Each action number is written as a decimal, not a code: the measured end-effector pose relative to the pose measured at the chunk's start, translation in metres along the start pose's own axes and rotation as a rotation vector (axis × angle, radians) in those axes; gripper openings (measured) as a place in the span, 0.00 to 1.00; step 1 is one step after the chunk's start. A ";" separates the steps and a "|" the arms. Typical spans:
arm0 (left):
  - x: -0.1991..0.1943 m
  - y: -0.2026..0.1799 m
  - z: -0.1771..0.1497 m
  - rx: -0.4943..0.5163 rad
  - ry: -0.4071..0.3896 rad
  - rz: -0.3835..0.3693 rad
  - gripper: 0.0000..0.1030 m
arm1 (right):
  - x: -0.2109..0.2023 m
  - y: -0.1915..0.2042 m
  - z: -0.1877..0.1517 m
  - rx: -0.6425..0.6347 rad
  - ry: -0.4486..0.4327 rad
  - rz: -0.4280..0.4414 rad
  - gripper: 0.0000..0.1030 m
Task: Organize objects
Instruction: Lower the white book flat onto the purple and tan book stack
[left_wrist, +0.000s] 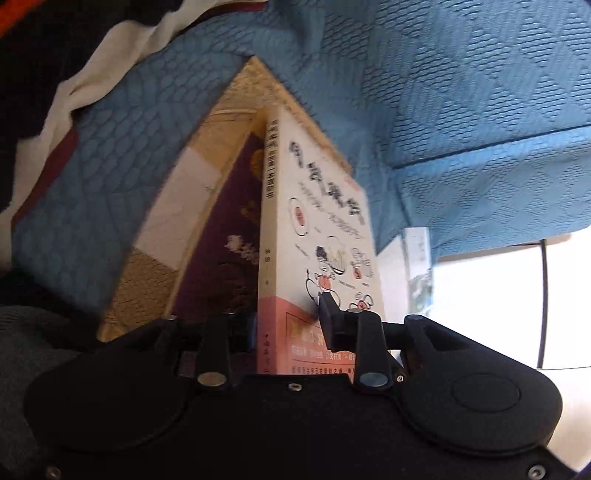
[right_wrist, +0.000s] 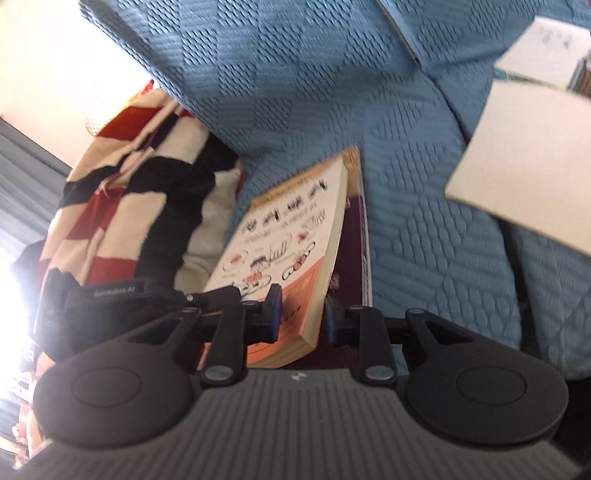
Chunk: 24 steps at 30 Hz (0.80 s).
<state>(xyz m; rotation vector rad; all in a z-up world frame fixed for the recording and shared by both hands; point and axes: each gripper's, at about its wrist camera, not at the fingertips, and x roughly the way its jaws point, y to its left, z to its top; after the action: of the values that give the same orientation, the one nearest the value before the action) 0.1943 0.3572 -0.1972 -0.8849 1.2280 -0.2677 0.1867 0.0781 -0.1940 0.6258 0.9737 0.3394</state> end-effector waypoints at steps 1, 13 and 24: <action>0.001 0.002 0.000 0.001 0.003 0.014 0.32 | 0.003 -0.002 -0.002 0.001 0.008 -0.005 0.27; -0.016 -0.005 -0.008 0.103 -0.029 0.147 0.46 | 0.002 0.001 -0.003 -0.031 0.124 -0.097 0.46; -0.025 -0.034 -0.038 0.333 -0.102 0.240 0.45 | -0.004 0.013 -0.012 -0.179 0.034 -0.189 0.49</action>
<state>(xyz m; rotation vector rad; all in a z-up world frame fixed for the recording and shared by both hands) 0.1602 0.3340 -0.1578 -0.4537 1.1412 -0.2221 0.1746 0.0901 -0.1887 0.3633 1.0135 0.2662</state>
